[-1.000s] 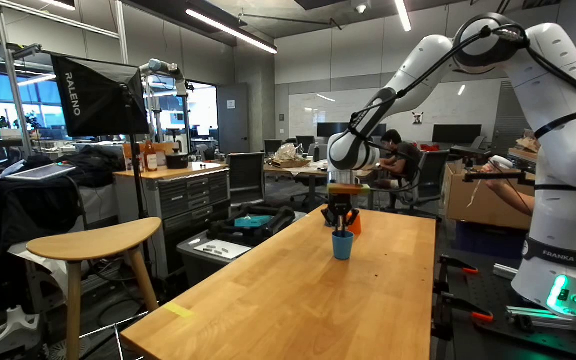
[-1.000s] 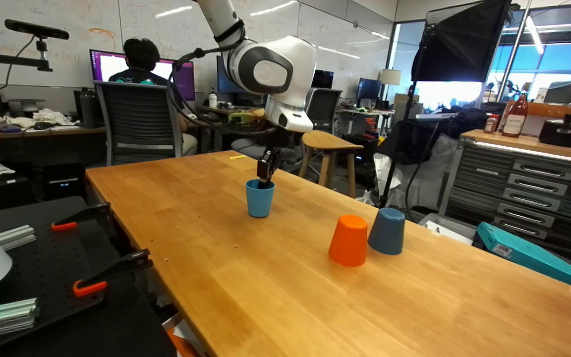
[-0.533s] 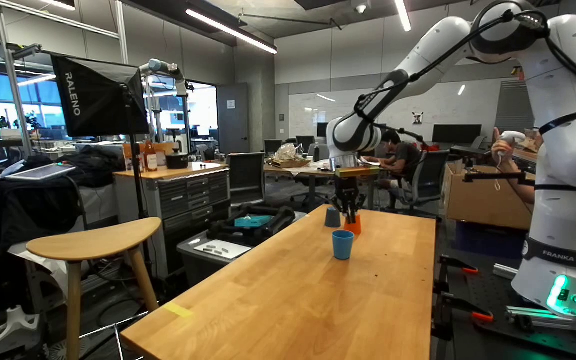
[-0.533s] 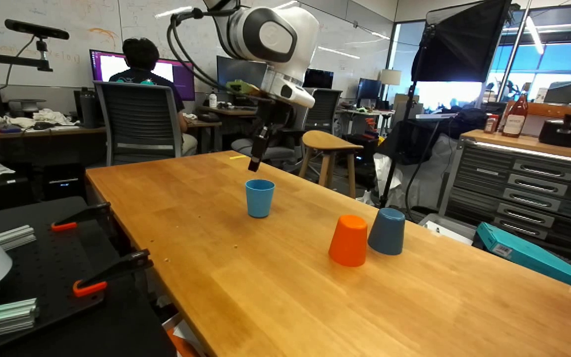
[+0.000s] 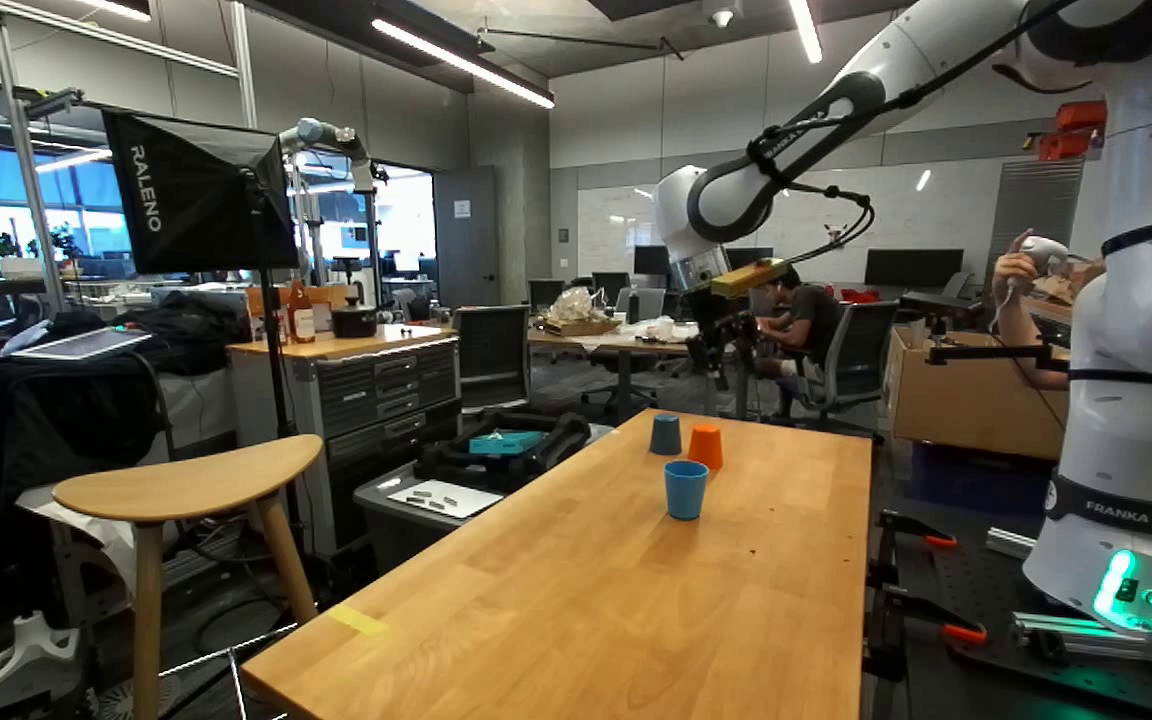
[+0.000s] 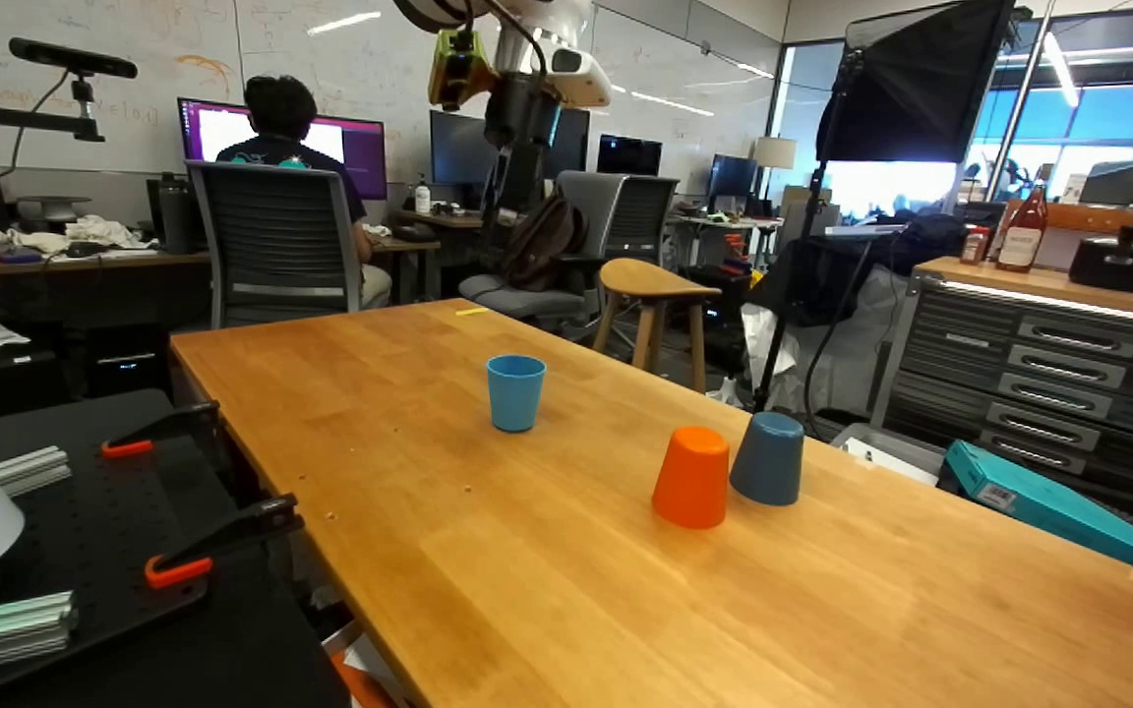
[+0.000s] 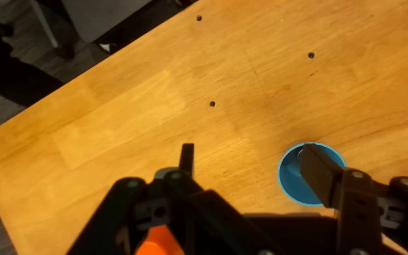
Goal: Put the silver object in the light blue cup
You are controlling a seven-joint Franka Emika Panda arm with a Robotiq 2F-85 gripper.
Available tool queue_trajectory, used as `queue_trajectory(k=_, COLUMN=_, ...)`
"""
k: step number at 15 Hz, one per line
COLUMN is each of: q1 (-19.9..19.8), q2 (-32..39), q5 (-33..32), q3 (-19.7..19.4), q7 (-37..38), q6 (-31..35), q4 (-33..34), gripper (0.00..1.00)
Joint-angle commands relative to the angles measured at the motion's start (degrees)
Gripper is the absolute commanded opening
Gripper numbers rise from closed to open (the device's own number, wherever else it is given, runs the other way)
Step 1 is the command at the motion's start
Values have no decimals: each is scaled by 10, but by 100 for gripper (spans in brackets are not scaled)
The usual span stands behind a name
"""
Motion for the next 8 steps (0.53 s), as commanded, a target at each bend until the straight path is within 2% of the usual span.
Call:
queue_trajectory(k=1, q1=5, q2=-55, q5=-68, q3=15, q7=-57, q6=-25, q4=-14, gripper=100)
queue_trajectory(k=2, q1=-1, q2=-21, q5=-38, q3=12, q7=-26, q6=-12, q4=0, gripper=93)
queue_trajectory(k=3, q1=-1, q2=-30, q5=-49, q3=15, q7=-36, q6=-14, q4=-1, gripper=100)
queue_trajectory(k=8, q1=-1, q2=-42, q5=-54, q3=18, q7=-49, q6=-18, q4=-7, gripper=100)
